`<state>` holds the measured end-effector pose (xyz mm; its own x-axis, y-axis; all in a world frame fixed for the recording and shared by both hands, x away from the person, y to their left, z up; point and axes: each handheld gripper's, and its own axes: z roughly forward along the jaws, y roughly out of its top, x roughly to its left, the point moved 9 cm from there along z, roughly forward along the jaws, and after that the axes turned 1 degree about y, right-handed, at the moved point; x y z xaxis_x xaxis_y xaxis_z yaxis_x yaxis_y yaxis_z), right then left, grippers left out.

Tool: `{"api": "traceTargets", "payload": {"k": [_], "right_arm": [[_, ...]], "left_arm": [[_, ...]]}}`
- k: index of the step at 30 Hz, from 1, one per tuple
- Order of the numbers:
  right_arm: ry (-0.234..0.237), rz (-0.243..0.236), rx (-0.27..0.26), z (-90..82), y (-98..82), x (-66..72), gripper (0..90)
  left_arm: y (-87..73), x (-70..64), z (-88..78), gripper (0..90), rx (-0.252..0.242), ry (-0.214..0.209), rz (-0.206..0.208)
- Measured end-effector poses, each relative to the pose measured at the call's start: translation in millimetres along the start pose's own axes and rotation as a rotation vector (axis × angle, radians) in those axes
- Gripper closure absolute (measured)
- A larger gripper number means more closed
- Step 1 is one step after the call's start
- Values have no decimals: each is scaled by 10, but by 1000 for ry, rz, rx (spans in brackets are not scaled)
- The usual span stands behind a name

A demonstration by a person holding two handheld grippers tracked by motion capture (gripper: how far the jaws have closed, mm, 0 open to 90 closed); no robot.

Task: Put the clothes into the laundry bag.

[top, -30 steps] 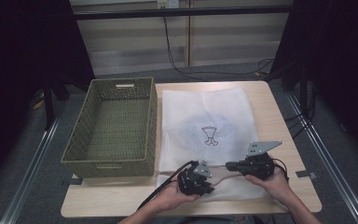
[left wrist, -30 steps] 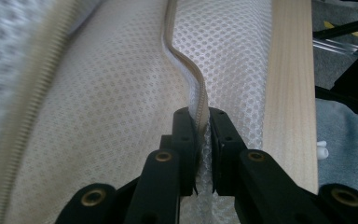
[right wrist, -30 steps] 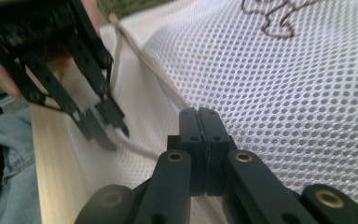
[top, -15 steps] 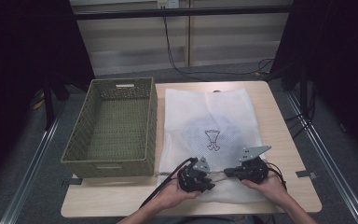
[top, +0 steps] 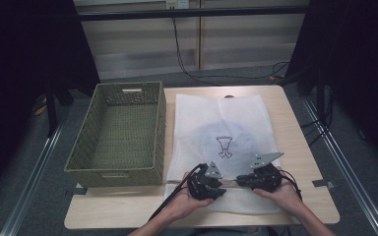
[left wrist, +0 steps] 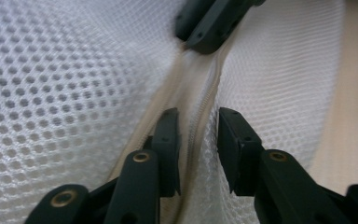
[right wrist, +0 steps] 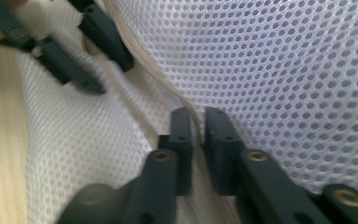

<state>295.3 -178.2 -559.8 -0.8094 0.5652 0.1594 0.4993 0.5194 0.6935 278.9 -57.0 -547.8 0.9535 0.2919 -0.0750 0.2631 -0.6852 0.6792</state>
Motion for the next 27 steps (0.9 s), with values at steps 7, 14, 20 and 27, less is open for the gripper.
{"api": "traceTargets", "payload": {"k": [7, 14, 20, 27], "right_arm": [[26, 50, -107, -188, 124, 44, 720], [3, 84, -199, -449, 203, 95, 738], [-39, 130, -138, -551, -121, 72, 833], [-111, 165, -56, -553, -405, -86, 814]], "left_arm": [[161, -7, -309, 634, -104, -5, -5], [-25, 144, -652, 612, -120, 39, -34], [-441, 376, -926, 748, -83, 91, -104], [-769, 490, -942, 764, -22, 130, -147]]}}
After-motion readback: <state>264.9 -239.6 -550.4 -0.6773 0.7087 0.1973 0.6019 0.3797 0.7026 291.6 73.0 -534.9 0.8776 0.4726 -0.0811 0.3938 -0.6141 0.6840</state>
